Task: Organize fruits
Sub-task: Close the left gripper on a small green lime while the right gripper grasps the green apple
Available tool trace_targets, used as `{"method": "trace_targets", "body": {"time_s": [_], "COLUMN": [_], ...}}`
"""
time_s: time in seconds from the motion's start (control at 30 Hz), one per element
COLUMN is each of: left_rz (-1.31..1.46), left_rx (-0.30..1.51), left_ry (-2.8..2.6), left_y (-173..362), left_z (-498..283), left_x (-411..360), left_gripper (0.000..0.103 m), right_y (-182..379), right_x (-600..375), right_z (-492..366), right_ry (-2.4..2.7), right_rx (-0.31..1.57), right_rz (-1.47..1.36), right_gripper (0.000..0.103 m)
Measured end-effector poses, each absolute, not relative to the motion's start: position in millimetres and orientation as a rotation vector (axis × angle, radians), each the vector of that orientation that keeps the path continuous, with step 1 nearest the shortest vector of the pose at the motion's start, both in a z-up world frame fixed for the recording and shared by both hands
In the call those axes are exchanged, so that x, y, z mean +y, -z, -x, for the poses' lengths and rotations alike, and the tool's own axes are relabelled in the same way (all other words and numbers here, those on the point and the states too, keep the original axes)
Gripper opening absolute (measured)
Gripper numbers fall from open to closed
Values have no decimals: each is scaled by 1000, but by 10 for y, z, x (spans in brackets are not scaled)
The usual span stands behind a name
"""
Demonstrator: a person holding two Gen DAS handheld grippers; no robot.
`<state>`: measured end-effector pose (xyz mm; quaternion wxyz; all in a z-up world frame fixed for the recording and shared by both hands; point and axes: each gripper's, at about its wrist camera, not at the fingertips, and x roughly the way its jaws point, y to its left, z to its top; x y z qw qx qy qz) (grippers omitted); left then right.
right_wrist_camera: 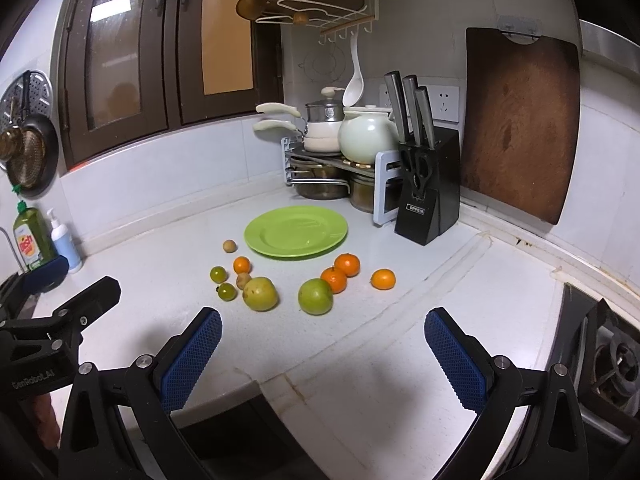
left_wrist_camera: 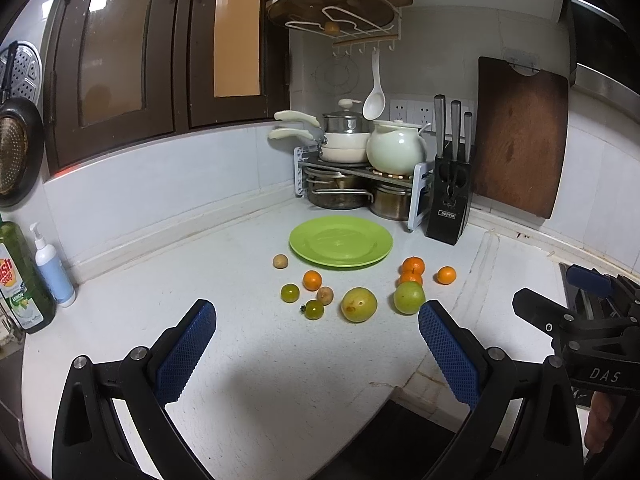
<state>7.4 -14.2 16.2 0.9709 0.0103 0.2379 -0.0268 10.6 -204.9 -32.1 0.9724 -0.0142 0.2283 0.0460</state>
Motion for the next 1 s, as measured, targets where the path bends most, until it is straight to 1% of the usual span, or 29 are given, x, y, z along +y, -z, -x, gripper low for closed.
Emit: {"method": "trace_targets", "body": {"time_s": [0.4, 0.73, 0.83, 1.0], "left_rz": [-2, -26, -36, -52], "left_rx": [563, 598, 630, 679], "left_ry": [38, 45, 58, 83], "left_y": [46, 277, 402, 609], "left_z": [-546, -1040, -1213, -1473], "left_x": [-1, 78, 90, 91], "left_gripper": [103, 102, 97, 90], "right_y": [462, 669, 765, 948], "right_x": [-1903, -1840, -1832, -1845], "right_z": [-525, -1100, -1266, -1539], "right_ry": [-85, -92, -90, -75], "right_rx": [502, 579, 609, 679], "right_rz": [61, 52, 48, 44], "right_gripper": [102, 102, 101, 95]}}
